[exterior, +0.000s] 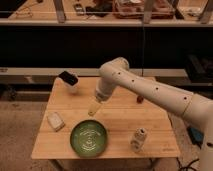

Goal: Knock the bottle over

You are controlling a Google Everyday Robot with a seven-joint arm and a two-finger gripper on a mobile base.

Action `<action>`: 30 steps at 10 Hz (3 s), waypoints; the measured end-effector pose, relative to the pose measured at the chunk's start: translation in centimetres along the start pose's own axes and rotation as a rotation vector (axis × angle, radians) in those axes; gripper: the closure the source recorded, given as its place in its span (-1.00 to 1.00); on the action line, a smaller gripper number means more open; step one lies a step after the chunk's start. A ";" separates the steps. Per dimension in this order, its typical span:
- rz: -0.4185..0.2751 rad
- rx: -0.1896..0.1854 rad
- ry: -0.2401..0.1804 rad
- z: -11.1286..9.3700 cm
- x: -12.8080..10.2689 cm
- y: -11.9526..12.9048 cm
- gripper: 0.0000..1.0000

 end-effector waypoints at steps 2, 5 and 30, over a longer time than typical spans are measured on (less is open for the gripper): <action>0.000 0.000 0.000 0.0 0.0 0.0 -0.60; 0.000 0.000 0.000 0.0 0.0 0.0 -0.60; 0.478 -0.110 0.091 -15.8 -24.3 -1.3 0.51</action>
